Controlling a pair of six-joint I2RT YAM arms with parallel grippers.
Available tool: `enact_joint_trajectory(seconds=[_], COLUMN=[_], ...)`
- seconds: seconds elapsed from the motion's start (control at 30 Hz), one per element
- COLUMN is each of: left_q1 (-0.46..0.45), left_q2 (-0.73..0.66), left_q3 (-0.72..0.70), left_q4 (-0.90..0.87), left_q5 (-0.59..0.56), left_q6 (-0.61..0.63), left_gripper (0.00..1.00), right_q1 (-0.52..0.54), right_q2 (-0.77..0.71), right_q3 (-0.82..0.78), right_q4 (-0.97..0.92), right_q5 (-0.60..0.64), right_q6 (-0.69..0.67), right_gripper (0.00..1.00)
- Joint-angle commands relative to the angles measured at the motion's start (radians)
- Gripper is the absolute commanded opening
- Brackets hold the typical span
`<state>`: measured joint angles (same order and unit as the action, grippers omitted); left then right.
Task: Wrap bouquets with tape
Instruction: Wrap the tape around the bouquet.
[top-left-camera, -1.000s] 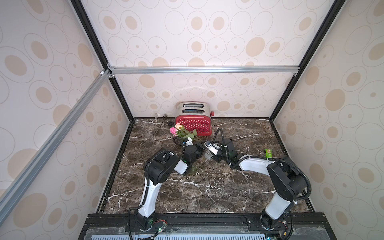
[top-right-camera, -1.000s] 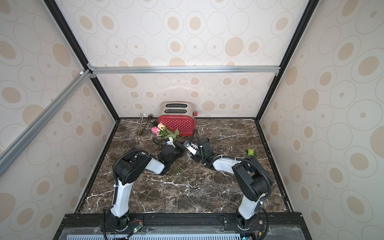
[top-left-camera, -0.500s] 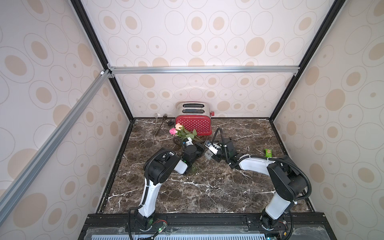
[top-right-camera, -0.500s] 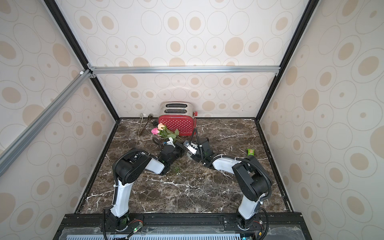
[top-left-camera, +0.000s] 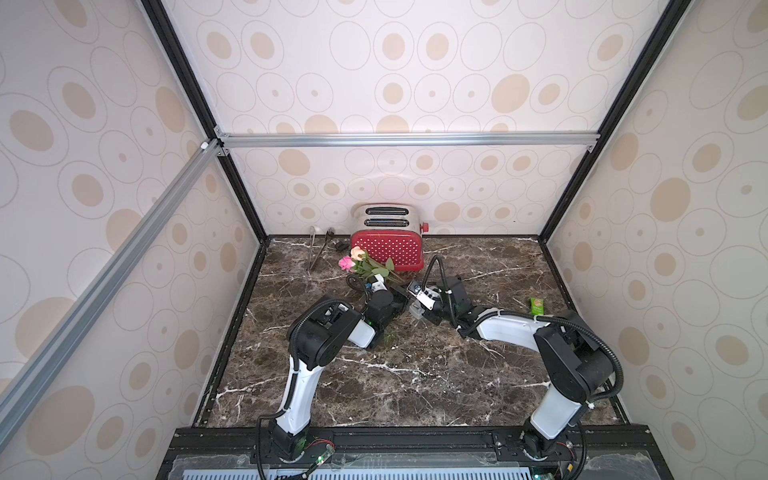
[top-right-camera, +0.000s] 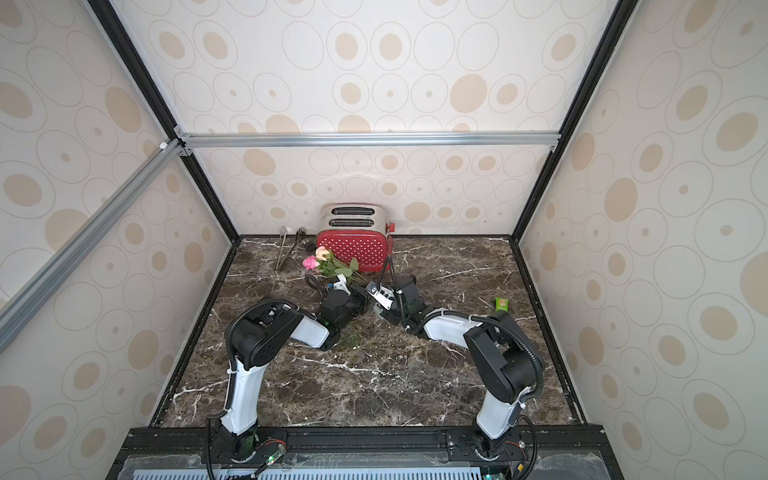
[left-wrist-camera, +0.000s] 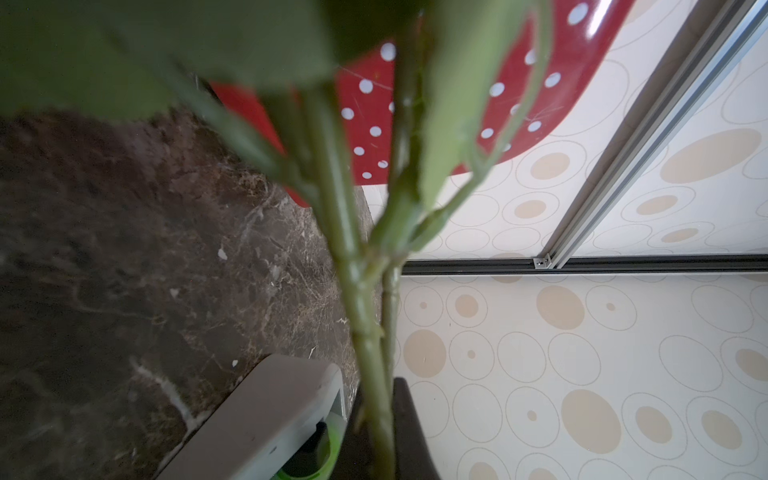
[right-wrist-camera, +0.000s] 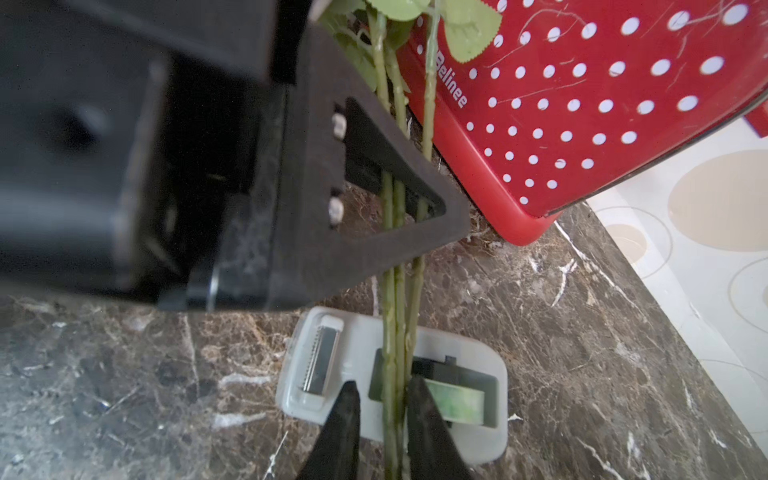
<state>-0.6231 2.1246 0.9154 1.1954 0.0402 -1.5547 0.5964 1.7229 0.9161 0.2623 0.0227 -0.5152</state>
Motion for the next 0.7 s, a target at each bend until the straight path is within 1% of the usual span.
enact_joint_trajectory(seconds=[0.0, 0.07, 0.13, 0.23, 0.3, 0.5, 0.53, 0.57, 0.6, 0.67], left_q1=[0.006, 0.006, 0.006, 0.006, 0.006, 0.006, 0.006, 0.006, 0.006, 0.006], left_q2=[0.01, 0.011, 0.009, 0.008, 0.011, 0.011, 0.011, 0.012, 0.014, 0.015], left_q3=[0.018, 0.018, 0.016, 0.015, 0.016, 0.015, 0.016, 0.017, 0.018, 0.018], left_q4=[0.051, 0.052, 0.052, 0.054, 0.056, 0.057, 0.057, 0.055, 0.056, 0.059], left_q5=[0.007, 0.009, 0.009, 0.007, 0.009, 0.01, 0.01, 0.012, 0.012, 0.015], left_q6=[-0.001, -0.001, -0.003, -0.003, -0.003, -0.005, -0.004, -0.004, -0.004, -0.006], left_gripper=[0.0, 0.0, 0.0, 0.0, 0.0, 0.0, 0.0, 0.0, 0.0, 0.0], right_q1=[0.012, 0.011, 0.011, 0.011, 0.012, 0.016, 0.016, 0.016, 0.016, 0.016], right_q2=[0.008, 0.014, 0.02, 0.028, 0.033, 0.037, 0.031, 0.023, 0.013, -0.021], right_q3=[0.012, 0.022, 0.032, 0.048, 0.053, 0.058, 0.05, 0.041, 0.032, 0.014], right_q4=[-0.023, -0.037, -0.048, -0.07, -0.073, -0.08, -0.069, -0.055, -0.042, -0.023], right_q5=[-0.011, -0.005, -0.003, 0.009, 0.014, 0.022, 0.026, 0.034, 0.039, 0.054], right_q6=[-0.012, -0.009, -0.009, -0.007, -0.008, -0.01, -0.004, 0.008, 0.018, 0.054], right_gripper=[0.24, 0.24, 0.15, 0.08, 0.0, 0.0, 0.07, 0.25, 0.38, 0.57])
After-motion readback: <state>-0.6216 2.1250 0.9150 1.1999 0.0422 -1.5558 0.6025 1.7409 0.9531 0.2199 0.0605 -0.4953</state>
